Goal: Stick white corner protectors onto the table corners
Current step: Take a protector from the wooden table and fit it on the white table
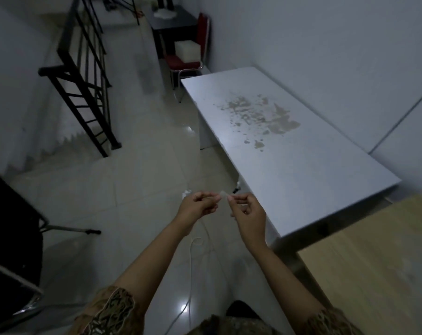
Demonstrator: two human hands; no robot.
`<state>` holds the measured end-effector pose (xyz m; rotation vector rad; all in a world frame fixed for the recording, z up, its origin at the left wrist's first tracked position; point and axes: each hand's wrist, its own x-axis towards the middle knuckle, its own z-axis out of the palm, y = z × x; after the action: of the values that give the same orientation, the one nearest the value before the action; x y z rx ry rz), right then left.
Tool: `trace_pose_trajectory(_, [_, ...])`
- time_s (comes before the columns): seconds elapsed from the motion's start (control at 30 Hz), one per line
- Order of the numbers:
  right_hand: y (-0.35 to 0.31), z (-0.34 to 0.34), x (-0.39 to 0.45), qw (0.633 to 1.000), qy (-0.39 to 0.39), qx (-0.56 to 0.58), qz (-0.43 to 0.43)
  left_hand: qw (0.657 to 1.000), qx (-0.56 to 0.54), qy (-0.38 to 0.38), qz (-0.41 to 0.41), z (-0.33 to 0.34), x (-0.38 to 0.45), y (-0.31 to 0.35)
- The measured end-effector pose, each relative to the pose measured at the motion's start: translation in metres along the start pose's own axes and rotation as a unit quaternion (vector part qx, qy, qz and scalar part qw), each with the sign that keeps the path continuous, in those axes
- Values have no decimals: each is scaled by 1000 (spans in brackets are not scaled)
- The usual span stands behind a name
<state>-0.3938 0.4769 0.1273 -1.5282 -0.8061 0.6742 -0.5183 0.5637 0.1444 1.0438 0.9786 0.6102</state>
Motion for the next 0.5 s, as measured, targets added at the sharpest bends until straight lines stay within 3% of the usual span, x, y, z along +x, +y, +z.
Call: trace_pose_trajectory(0.5, [-13, 137, 252, 999, -54, 0, -5, 995, -53, 83, 19, -81, 218, 107])
